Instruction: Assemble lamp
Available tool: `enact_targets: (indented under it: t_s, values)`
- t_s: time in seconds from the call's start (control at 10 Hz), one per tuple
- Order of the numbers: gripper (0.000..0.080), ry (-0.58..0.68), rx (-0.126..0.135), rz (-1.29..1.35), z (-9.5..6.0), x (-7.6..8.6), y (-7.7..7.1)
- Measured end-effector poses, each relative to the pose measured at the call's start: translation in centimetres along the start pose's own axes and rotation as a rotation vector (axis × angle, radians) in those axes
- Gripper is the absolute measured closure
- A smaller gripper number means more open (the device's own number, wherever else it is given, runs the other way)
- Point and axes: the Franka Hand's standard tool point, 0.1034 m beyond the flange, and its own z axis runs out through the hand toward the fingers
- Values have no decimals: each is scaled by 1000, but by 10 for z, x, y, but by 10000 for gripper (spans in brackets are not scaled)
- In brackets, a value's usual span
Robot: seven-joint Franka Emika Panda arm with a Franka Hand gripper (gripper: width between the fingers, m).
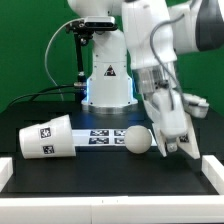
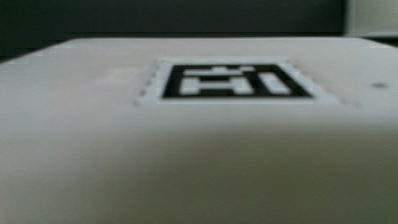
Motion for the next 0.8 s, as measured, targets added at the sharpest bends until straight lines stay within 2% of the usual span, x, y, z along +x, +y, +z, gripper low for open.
enact_targets:
  t_s: [0.1, 0.4, 0.5, 0.6, 0.7, 0.8]
  values:
    - [508, 0, 6, -93, -7, 0, -8]
    - [508, 1, -1, -295, -4, 1, -5]
    - [508, -4, -9, -375, -5, 2, -6]
    - [508, -26, -42, -538, -13, 9, -12]
    - [508, -35, -60, -714, -32, 23, -33]
    - [508, -34, -58, -885, -44, 32, -58]
